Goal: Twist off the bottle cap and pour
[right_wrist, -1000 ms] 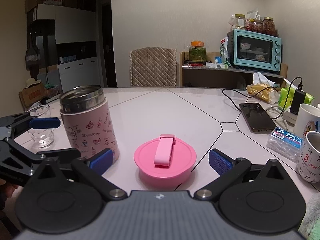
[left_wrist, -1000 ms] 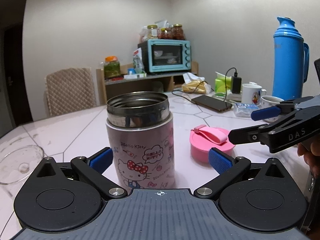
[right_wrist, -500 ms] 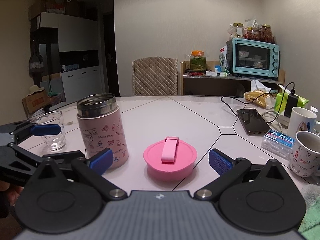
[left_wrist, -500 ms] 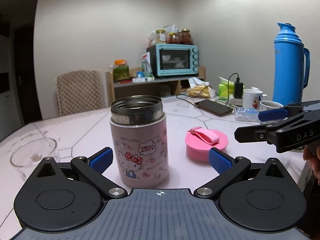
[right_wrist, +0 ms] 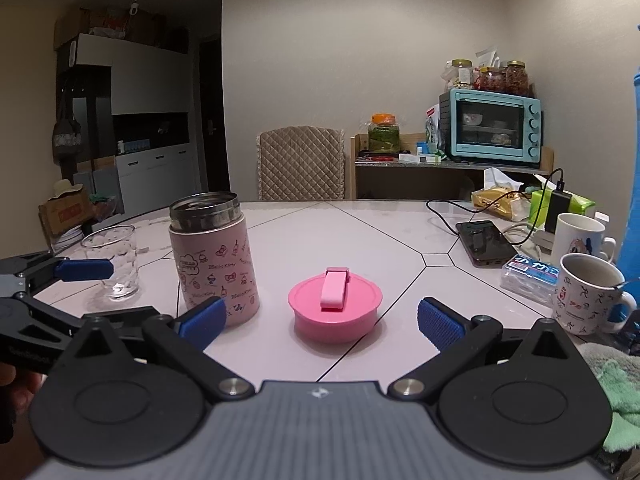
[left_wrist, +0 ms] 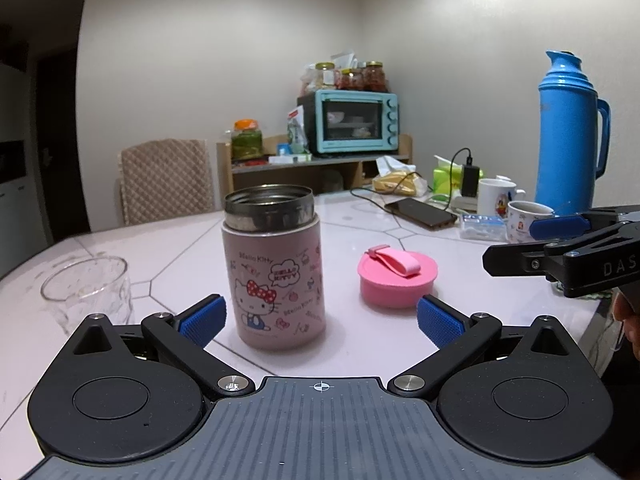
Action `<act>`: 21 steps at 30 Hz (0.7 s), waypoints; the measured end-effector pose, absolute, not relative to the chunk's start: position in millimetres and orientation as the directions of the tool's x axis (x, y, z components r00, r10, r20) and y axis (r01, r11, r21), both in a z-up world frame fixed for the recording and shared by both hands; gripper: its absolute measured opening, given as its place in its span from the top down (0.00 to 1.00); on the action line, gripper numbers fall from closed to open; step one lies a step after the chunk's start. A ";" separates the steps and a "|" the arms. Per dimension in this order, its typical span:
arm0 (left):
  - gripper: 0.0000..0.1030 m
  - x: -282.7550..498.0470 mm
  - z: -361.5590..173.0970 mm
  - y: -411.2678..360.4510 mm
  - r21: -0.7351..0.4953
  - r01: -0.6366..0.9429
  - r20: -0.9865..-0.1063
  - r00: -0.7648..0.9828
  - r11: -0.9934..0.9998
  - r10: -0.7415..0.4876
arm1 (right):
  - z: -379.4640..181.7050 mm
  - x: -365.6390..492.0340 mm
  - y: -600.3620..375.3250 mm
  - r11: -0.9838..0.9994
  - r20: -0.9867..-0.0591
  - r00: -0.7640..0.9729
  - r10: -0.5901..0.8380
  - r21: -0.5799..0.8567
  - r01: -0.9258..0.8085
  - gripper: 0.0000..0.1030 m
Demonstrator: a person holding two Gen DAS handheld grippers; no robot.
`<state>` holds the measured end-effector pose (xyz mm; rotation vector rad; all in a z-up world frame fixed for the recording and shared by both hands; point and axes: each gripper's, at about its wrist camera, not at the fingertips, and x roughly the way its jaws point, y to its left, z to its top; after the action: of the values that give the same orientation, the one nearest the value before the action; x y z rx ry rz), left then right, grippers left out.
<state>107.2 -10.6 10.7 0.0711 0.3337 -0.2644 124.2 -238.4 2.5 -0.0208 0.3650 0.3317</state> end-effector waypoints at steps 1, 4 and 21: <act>0.00 105.2 10.3 -10.7 0.024 0.264 -0.333 0.912 0.964 -0.241 | 1.7 122.3 -238.1 0.946 -0.353 0.881 0.315 0.040 -0.322 0.00; 0.00 99.3 9.2 -10.8 0.020 0.251 -0.334 0.914 0.968 -0.230 | -0.4 116.5 -237.4 0.946 -0.351 0.882 0.315 0.042 -0.321 0.00; 0.00 70.2 10.5 -12.0 0.036 0.198 -0.322 0.930 0.980 -0.176 | -0.6 83.1 -237.6 0.952 -0.320 0.899 0.301 0.048 -0.302 0.00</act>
<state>70.2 -12.0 10.5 0.0678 0.3239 -0.1913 83.1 -237.6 -0.6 -0.0032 0.3304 0.3117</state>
